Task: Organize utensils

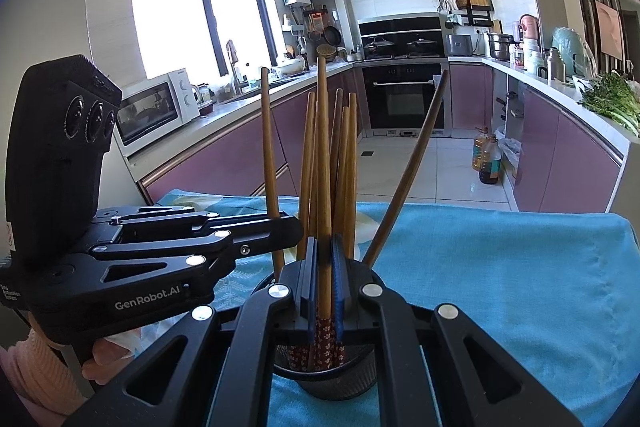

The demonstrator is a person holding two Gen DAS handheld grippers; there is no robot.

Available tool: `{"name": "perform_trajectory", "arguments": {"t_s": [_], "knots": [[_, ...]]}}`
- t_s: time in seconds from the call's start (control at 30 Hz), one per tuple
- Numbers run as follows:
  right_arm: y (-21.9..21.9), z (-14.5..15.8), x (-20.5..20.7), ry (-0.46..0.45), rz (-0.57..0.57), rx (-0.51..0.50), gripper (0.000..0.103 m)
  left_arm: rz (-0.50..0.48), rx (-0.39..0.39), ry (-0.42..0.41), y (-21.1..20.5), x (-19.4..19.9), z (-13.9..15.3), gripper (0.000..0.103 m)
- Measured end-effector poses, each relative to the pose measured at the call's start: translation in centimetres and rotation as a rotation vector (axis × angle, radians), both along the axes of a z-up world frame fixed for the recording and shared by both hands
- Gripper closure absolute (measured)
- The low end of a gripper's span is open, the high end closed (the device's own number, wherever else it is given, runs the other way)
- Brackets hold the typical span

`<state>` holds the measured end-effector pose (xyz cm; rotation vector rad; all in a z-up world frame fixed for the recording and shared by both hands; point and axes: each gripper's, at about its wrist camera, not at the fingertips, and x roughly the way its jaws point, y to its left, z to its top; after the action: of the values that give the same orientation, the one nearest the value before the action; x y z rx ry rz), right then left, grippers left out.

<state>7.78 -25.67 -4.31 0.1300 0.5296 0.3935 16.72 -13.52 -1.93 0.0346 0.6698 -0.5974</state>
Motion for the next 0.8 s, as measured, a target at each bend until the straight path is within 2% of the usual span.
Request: {"name": "perform_trajectory", "arguments": {"t_s": [0.8], "knots": [[-0.6,-0.3,0.4,0.020,-0.006,0.011,0.096,0.010,0.006,0.025,-0.3,1.2,-1.0,0.094]]}}
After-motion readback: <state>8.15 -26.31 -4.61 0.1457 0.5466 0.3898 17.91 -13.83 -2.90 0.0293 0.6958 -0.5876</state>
